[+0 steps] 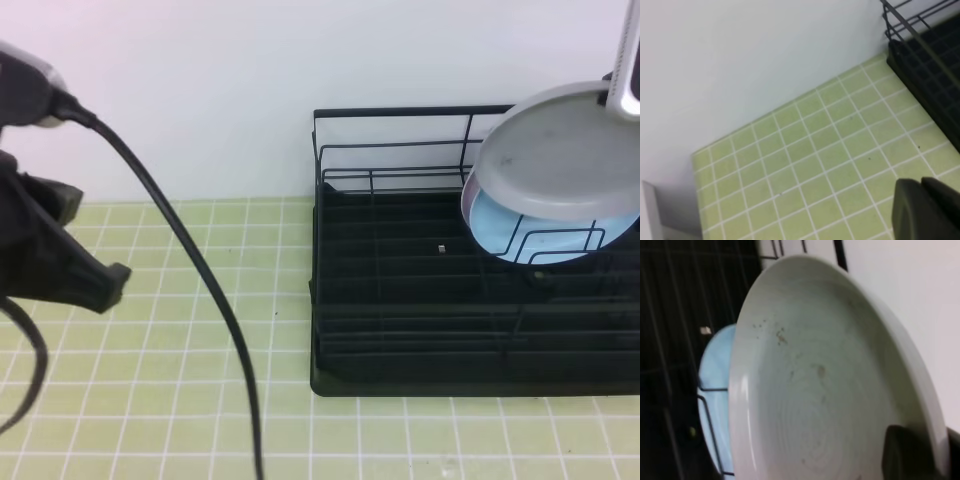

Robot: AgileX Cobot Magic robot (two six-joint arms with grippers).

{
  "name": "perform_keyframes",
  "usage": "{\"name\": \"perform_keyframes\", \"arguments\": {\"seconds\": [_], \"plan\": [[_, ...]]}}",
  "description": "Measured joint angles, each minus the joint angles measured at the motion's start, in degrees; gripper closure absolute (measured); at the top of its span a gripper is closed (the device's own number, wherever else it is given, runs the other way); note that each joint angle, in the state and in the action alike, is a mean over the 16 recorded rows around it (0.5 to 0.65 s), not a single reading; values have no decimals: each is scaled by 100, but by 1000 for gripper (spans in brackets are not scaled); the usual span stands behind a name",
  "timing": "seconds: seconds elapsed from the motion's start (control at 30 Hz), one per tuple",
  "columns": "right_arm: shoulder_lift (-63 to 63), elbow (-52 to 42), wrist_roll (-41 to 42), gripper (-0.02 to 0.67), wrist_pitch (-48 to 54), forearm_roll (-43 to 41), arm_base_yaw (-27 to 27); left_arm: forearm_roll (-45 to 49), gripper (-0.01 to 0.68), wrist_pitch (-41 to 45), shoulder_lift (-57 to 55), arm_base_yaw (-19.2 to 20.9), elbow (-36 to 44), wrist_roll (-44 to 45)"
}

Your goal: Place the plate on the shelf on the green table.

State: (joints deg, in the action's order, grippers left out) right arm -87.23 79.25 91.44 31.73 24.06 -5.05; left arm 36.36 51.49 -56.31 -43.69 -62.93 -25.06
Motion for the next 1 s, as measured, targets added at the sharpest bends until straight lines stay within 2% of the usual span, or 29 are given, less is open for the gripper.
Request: {"name": "perform_keyframes", "arguments": {"seconds": [0.73, 0.87, 1.0], "plan": [[-669, 0, 128, 644, -123, -321, -10, 113, 674, -336, 3, 0, 336, -329], [-743, 0, 108, 602, -94, -312, -10, 111, 674, -360, 3, 0, 336, -329], [-792, 0, 81, 521, -61, -267, -10, 109, 674, -383, 3, 0, 336, -329]]}}
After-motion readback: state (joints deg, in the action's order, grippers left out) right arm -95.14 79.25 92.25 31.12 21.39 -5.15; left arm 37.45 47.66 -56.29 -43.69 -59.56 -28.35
